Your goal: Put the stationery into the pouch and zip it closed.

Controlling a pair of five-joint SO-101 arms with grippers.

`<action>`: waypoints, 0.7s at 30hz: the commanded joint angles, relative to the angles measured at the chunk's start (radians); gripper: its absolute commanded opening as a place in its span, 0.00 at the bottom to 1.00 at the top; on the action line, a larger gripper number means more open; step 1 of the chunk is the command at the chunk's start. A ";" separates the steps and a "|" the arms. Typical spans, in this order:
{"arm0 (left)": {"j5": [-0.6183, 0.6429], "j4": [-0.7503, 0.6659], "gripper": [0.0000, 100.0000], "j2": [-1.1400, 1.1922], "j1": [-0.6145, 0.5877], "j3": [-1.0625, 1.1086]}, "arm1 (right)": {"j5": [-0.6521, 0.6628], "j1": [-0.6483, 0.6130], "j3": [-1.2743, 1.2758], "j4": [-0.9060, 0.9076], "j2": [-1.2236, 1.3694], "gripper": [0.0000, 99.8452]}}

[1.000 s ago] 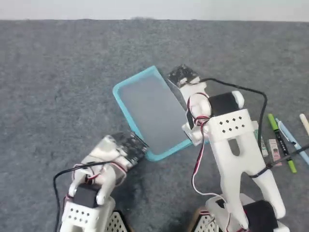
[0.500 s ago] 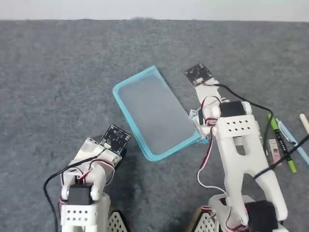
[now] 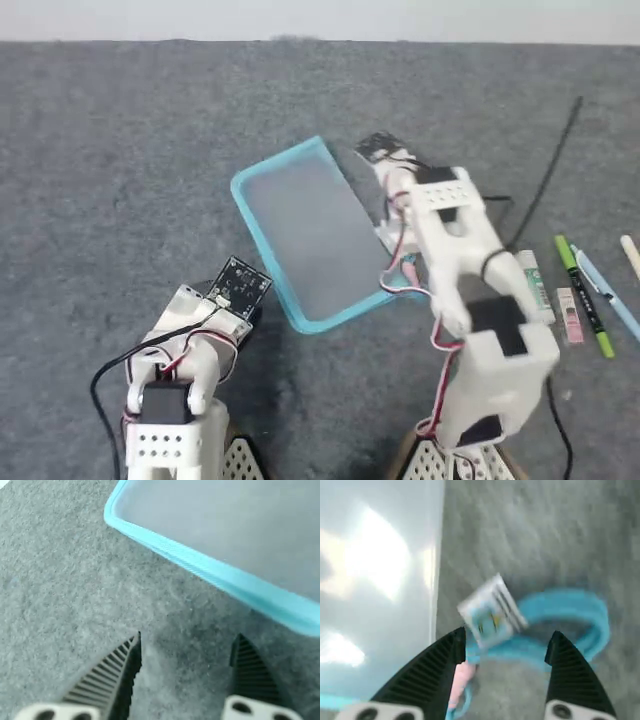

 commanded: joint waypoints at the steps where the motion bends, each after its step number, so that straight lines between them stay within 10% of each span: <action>1: 0.000 -0.023 0.26 0.003 -0.005 -0.005 | -0.012 -0.088 -0.166 0.015 0.044 0.24; 11: -0.002 -0.023 0.26 0.003 -0.005 -0.005 | -0.017 -0.085 -0.479 0.148 0.214 0.24; 21: -0.003 -0.023 0.26 0.003 -0.005 -0.005 | 0.008 0.059 -0.232 0.205 0.197 0.12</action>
